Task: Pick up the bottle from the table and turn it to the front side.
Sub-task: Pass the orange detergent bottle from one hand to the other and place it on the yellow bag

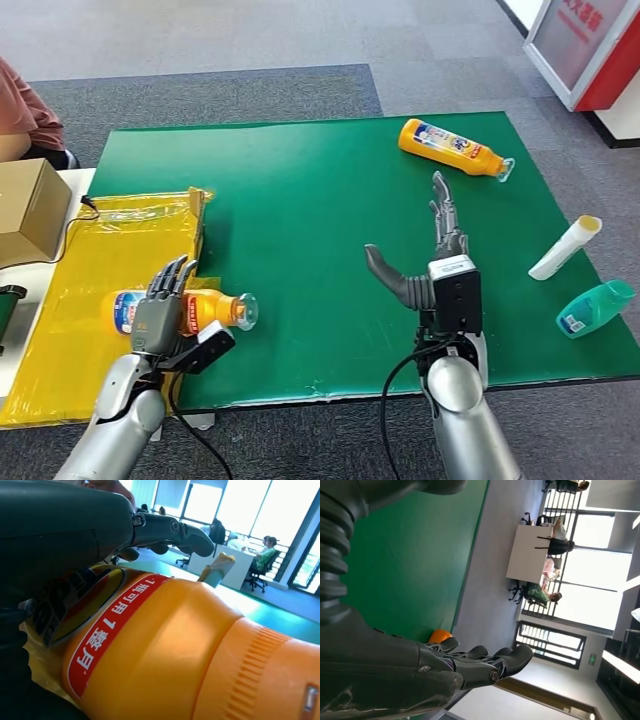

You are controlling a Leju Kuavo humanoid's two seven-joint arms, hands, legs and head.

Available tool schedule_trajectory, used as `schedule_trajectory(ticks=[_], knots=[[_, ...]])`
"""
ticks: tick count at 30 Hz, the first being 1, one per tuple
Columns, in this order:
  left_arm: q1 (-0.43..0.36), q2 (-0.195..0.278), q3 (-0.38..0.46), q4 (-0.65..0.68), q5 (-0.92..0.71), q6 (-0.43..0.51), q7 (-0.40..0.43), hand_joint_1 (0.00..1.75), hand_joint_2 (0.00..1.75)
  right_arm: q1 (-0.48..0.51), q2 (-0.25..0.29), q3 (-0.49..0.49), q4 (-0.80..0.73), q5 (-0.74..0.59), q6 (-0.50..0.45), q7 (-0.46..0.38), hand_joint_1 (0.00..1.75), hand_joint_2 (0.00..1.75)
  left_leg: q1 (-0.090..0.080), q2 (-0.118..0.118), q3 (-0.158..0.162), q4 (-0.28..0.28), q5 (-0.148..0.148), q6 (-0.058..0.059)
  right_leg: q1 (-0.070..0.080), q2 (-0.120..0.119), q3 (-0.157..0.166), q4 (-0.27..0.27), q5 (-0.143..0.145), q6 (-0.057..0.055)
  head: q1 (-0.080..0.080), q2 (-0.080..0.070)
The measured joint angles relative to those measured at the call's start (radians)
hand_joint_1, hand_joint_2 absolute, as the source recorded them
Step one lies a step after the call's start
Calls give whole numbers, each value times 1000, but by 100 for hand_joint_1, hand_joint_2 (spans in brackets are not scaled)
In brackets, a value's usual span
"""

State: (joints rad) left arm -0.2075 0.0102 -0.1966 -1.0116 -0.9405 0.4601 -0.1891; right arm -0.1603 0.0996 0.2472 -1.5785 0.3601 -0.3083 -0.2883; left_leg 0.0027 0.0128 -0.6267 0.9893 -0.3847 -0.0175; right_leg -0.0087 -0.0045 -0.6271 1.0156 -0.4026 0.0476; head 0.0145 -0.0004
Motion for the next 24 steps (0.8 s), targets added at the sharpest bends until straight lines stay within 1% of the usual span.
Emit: schedule_trajectory(ticks=[3, 7, 11, 17, 24], knots=[[43, -14, 2, -69, 23, 36, -16, 0, 175, 12, 0, 0, 0, 0, -5, 0, 0, 175, 0, 0, 0, 0, 0, 0, 0, 0, 0, 0, 0, 0, 0, 0], [103, -31, 2, -178, 31, 59, -20, 0, 175, 28, 0, 0, 0, 0, -12, 1, 0, 175, 0, 0, -1, 0, 0, 0, 0, 0, -1, 0, 0, 0, 0, 0], [142, -40, 1, -267, 29, 76, -20, 0, 175, 38, 0, 0, 0, 0, -17, 2, 0, 175, 0, 0, -1, 0, 0, 0, 0, 0, -2, 0, 0, 0, 0, 0], [162, -46, -3, -345, 28, 80, -20, 0, 175, 42, 0, 0, 0, 0, -19, 2, 0, 175, 0, 0, -1, 0, -1, 0, 0, 0, -2, 0, 0, 0, 0, 0], [168, -47, -7, -377, 17, 80, -16, 0, 175, 43, 0, 0, 0, 0, -20, 2, 0, 175, 0, 0, -1, 0, -1, 0, 0, 0, -2, 0, 0, 0, 0, 0]])
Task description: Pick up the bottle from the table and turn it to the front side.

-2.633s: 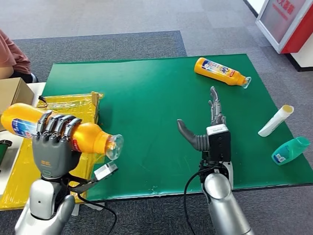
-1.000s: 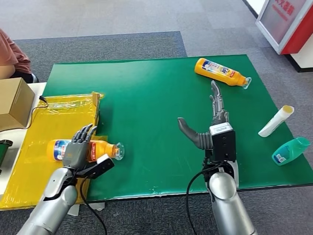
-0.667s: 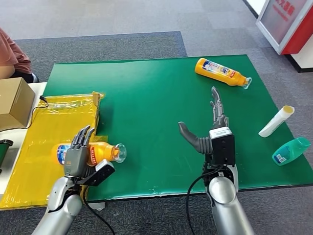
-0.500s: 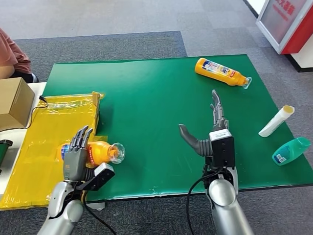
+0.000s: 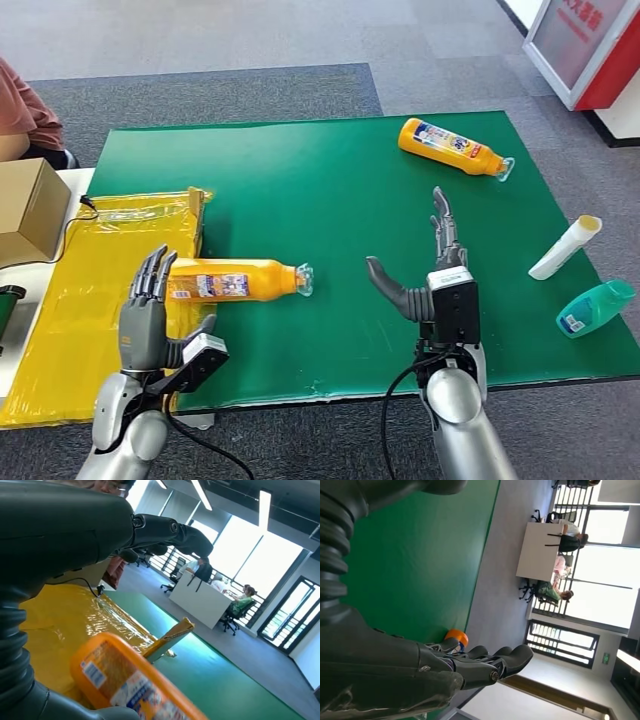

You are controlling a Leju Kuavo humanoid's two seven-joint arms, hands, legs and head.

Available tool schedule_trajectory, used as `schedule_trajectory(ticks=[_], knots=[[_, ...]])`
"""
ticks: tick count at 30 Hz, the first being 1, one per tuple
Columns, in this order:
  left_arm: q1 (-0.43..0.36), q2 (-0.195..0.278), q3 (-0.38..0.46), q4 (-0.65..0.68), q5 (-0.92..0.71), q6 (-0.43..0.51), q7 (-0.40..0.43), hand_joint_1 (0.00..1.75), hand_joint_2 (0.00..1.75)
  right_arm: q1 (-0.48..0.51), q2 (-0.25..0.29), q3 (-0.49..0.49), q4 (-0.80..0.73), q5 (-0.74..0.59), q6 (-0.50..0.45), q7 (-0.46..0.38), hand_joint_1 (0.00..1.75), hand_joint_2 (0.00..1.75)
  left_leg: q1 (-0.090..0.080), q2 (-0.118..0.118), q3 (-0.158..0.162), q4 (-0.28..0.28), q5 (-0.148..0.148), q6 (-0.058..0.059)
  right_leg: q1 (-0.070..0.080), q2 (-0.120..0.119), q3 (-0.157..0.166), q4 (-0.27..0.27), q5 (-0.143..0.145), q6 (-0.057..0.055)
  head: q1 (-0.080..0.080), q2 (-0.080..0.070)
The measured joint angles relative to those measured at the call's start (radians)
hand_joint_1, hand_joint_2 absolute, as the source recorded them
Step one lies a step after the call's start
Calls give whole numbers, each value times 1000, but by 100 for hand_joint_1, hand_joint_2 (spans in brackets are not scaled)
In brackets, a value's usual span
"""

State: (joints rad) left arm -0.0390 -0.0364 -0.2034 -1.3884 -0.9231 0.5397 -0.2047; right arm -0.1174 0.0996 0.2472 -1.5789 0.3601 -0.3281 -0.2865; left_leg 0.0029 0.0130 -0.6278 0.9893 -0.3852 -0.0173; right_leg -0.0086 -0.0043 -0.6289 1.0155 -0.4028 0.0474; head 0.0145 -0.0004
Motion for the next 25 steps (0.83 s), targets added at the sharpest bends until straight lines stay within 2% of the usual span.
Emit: schedule_trajectory(ticks=[3, 5, 8, 10, 13, 17, 23, 25], knots=[[-1, 2, -7, -1, -70, -31, 52, 0, 175, 0, 0, 0, 0, 1, -3, 0, 0, 175, 0, 0, 0, 0, 0, 0, 0, 0, 0, 0, 0, 0, 0, 0], [-11, 7, -14, 13, -154, -89, 130, 0, 175, 0, 0, 0, -1, 4, 1, 2, 0, 175, 0, 0, 0, 0, 0, 0, 0, 0, 0, 0, 0, 0, 0, 0], [-52, 18, -19, 91, -278, -187, 257, 0, 175, -3, 1, 0, -5, 15, 21, 10, 0, 175, 0, 0, 0, 0, 0, 0, 0, 0, 0, 0, 0, 0, 0, 0], [-80, 23, -20, 153, -304, -208, 286, 0, 175, -5, 2, -1, -9, 19, 32, 14, 0, 175, 0, 0, 0, 0, 0, -1, 0, 0, 0, 0, 1, -1, 0, 0], [-100, 26, -18, 211, -251, -207, 250, 0, 175, -6, 3, -1, -11, 24, 37, 15, 0, 175, 0, 0, 0, 0, 1, -1, 0, 0, 0, 0, 0, -1, 0, 0], [-94, 25, -12, 215, -78, -207, 156, 0, 175, -2, 3, -5, -11, 26, 34, 14, 0, 175, 0, 0, 0, 0, 0, 0, 0, 0, 0, 0, 0, 0, 0, 0], [-33, 11, 12, 93, 273, -219, 6, 0, 175, 21, 3, -15, -17, 17, 7, 0, 0, 175, 0, 0, 0, 0, -1, 0, 0, 0, 0, 0, -1, 0, 0, 0], [-18, 8, 16, 56, 322, -225, -12, 0, 175, 28, 3, -19, -19, 15, 2, -3, 0, 175, 0, 0, 0, 0, -1, 0, 0, 0, 0, 0, -1, 0, 0, 0]])
